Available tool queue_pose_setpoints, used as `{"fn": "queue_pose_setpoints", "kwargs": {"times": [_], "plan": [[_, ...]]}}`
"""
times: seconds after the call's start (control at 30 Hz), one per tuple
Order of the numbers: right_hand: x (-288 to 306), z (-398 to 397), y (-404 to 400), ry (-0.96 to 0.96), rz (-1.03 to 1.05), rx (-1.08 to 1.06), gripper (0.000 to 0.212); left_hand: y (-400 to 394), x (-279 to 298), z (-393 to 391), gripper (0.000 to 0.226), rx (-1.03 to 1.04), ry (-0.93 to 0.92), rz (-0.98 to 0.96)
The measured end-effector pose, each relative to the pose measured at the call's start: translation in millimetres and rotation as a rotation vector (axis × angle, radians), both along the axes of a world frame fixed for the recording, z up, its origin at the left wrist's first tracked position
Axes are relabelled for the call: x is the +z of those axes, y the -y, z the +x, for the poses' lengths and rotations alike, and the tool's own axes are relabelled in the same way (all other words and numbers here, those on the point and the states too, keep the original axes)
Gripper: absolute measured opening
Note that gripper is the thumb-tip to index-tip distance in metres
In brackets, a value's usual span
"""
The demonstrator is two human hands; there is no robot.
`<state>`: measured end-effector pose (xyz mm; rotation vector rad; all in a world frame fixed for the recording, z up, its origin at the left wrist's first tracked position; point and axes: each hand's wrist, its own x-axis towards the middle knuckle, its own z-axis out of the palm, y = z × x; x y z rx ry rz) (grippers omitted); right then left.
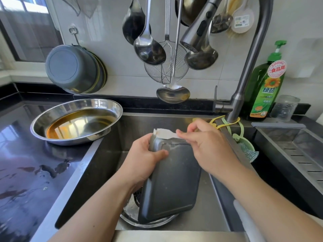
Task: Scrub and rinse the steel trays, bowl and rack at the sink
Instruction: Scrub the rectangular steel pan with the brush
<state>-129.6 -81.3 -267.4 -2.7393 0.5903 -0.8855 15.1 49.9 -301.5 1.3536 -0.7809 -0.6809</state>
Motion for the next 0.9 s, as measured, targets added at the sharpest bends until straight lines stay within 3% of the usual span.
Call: {"fn": "queue_pose_setpoints", "kwargs": {"times": [0.07,0.23,0.4,0.63,0.9], "plan": [[-1,6,-9,-0.007,-0.041,0.053,0.040,0,1,-2,0.034,-0.009,-0.018,-0.023],[1,-6,17,0.042,-0.049,-0.078,0.036,0,2,4,0.032,0.034,-0.072,-0.036],[-3,9,-6,0.018,-0.070,0.066,0.042,0,0,0,0.034,0.013,-0.048,-0.045],[-12,-17,49,0.006,0.128,-0.269,0.026,-5,6,15,0.022,0.180,-0.158,-0.118],[-11,-20,60,0.063,0.217,-0.399,0.028,-7,6,20,0.018,0.227,-0.283,-0.192]]}}
